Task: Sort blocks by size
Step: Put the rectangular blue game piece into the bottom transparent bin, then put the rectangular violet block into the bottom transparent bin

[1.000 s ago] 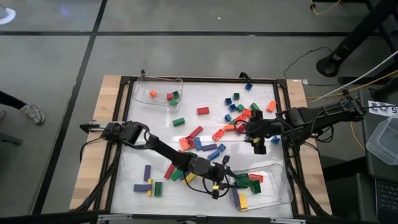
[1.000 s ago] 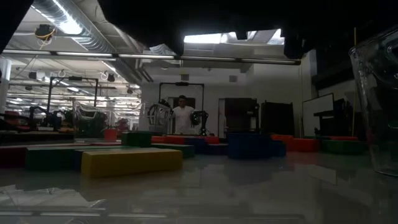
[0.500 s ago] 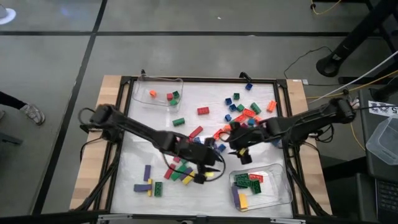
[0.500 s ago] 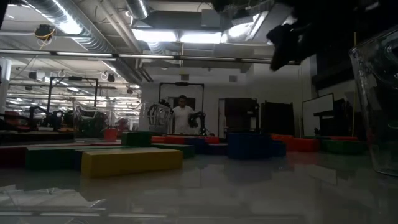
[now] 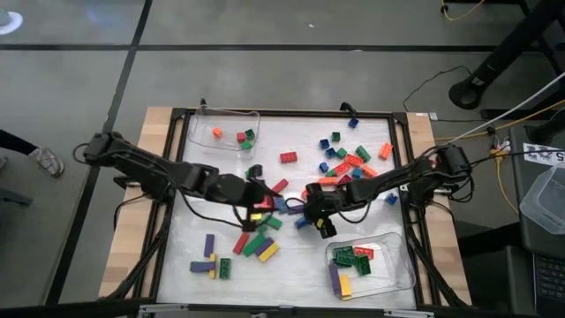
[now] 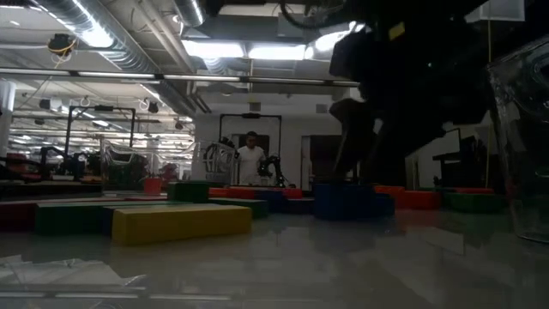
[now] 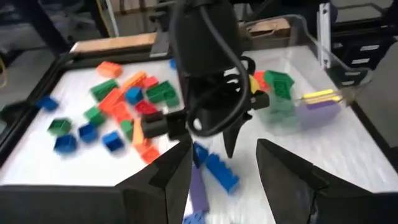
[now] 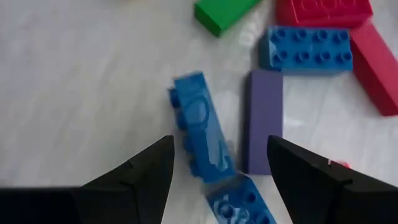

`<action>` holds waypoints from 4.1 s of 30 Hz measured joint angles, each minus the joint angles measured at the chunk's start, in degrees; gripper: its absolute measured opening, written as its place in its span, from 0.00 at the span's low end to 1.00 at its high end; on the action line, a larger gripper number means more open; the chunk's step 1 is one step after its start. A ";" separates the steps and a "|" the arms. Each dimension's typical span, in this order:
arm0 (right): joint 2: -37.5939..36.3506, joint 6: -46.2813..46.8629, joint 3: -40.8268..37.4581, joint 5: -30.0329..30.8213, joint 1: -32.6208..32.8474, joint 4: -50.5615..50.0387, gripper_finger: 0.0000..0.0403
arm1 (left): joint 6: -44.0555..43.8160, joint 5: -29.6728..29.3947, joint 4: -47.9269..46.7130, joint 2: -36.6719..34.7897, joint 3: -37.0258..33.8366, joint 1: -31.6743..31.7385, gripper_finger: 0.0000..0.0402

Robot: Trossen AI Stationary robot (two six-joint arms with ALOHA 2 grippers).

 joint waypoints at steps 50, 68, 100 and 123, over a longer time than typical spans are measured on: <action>8.94 0.04 1.24 -7.49 -2.41 6.73 0.34 | -9.25 -0.87 0.08 -5.29 -10.26 2.00 0.41; 5.18 0.04 27.51 -18.90 1.79 -35.70 0.34 | -23.08 -0.62 -14.82 -5.22 -10.24 1.48 0.41; 4.17 47.25 35.63 -1.63 32.32 -56.14 0.54 | -57.56 21.12 -34.69 -5.23 -10.20 -13.14 0.41; 4.26 48.52 35.63 -0.86 32.15 -54.97 0.57 | -66.49 22.42 -28.41 4.78 -10.20 -37.96 0.41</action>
